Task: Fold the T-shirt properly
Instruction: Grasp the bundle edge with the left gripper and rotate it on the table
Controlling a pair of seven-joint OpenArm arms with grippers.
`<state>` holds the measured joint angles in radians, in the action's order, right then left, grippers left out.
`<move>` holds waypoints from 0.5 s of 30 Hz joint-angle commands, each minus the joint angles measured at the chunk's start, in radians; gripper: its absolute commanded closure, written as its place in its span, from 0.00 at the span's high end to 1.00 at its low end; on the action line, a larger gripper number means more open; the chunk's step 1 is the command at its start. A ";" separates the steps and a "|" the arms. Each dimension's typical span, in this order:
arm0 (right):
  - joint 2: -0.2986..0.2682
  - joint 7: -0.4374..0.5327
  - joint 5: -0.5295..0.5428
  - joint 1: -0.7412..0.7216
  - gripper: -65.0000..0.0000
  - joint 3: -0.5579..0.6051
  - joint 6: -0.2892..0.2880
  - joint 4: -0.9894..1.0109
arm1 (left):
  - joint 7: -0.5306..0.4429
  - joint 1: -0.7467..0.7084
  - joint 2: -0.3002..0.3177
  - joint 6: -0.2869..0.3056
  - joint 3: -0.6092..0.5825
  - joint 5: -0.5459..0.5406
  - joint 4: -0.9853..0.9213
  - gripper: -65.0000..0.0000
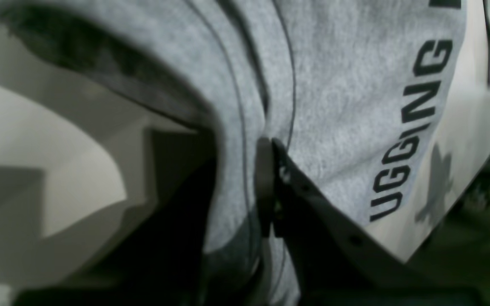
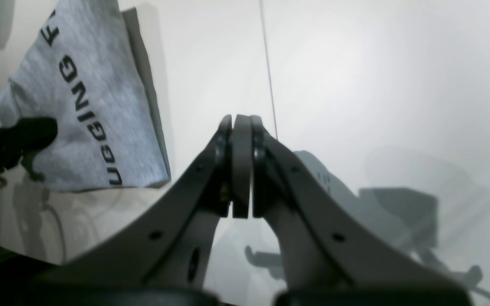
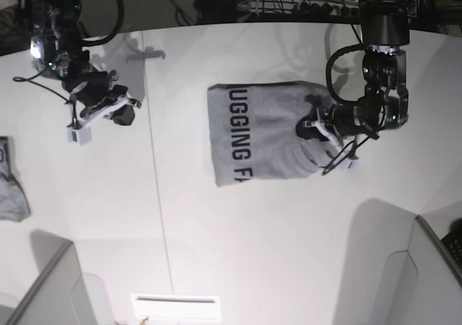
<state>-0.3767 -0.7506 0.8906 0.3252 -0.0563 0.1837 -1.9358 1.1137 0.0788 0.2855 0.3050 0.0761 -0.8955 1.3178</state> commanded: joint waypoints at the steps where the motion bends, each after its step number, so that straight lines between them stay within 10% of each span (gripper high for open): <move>1: -0.008 0.016 0.011 -0.001 0.00 -0.020 -0.008 -0.018 | 0.019 0.029 0.028 -0.008 -0.039 0.008 0.010 0.00; 15: 0.091 0.015 0.003 0.101 0.00 -0.215 -0.008 -0.011 | 0.016 0.321 0.149 -0.005 -0.655 0.008 0.010 0.00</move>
<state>-0.2790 -0.7483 0.8837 0.4271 -0.2665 0.1837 -1.9305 1.1236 0.3790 0.4274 0.2985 -0.5858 -0.8875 1.3174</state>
